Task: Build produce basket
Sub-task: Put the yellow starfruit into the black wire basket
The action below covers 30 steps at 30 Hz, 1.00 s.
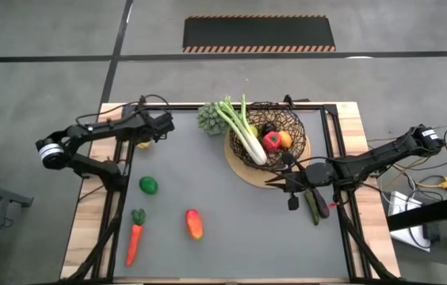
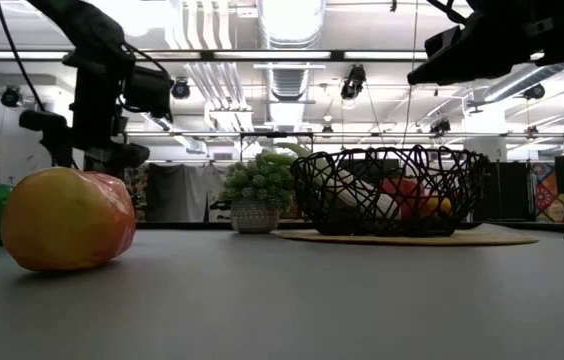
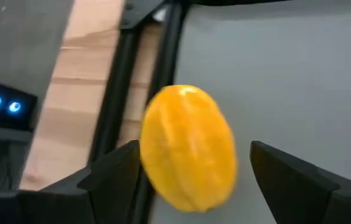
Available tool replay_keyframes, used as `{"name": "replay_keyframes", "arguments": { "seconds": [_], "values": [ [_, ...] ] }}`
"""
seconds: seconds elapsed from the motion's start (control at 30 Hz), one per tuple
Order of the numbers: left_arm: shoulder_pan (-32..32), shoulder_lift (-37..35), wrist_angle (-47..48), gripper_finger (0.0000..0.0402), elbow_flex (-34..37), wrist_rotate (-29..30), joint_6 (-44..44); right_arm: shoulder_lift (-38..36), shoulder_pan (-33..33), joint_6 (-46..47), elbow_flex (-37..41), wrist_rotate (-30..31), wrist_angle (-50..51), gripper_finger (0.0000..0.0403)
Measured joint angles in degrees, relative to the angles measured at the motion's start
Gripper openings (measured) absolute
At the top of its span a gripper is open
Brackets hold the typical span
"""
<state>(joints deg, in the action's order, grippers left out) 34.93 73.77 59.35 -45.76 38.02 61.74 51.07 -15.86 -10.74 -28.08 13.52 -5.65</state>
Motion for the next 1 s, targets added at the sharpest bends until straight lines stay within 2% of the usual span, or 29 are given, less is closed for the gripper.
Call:
{"name": "replay_keyframes", "arguments": {
  "seconds": [0.23, 0.67, 0.83, 1.0],
  "values": [
    [3.44, 2.94, 0.23, 0.0285, 1.2, -0.09, 0.94, 0.0, 0.0, -2.32, 0.0, 0.04, 0.89, 0.0009],
    [3.63, 12.68, -4.92, 0.0279, 0.88, 0.43, 0.87, 0.0, 0.0, -2.23, -0.02, 0.04, 1.08, 0.0009],
    [3.11, 12.87, -4.94, 0.0242, 0.66, -0.27, 0.89, 0.0, 0.0, -2.19, -0.02, 0.04, 1.09, 0.0009],
    [2.82, 11.8, -4.7, 0.0185, 0.72, -1.4, 0.66, 0.0, 0.0, -2.28, -0.02, 0.04, 1.07, 0.0009]
  ]
}}
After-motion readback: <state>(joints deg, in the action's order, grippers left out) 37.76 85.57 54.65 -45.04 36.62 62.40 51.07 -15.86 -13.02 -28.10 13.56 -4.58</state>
